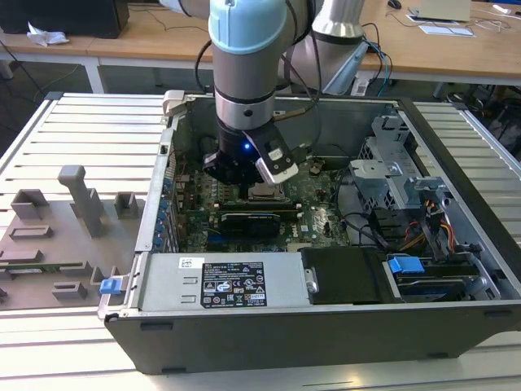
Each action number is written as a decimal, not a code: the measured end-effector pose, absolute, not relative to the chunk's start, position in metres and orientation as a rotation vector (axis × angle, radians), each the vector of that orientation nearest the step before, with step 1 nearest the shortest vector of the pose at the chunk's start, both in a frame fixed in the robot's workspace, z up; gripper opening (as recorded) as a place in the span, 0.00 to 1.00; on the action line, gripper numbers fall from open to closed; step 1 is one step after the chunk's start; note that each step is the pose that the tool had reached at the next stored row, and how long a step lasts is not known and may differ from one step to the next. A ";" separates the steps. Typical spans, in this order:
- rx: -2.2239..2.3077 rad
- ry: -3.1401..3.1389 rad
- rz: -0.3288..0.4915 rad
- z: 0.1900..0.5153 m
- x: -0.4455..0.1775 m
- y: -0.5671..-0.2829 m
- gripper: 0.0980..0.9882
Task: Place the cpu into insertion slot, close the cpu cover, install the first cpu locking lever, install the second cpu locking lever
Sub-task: 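Install the second cpu locking lever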
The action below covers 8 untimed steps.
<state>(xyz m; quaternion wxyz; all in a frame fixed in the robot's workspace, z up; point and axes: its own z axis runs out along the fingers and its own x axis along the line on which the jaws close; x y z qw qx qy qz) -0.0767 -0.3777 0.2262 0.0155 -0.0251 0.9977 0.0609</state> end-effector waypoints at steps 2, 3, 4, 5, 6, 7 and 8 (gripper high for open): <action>-0.081 3.104 0.190 0.222 -0.078 -0.378 0.01; -0.084 3.104 0.190 0.218 -0.079 -0.378 0.01; -0.089 3.104 0.193 0.216 -0.081 -0.379 0.01; -0.092 3.104 0.195 0.214 -0.083 -0.379 0.01; -0.094 3.103 0.198 0.212 -0.084 -0.379 0.01; -0.097 3.103 0.207 0.210 -0.085 -0.380 0.01; -0.099 3.102 0.217 0.209 -0.085 -0.380 0.01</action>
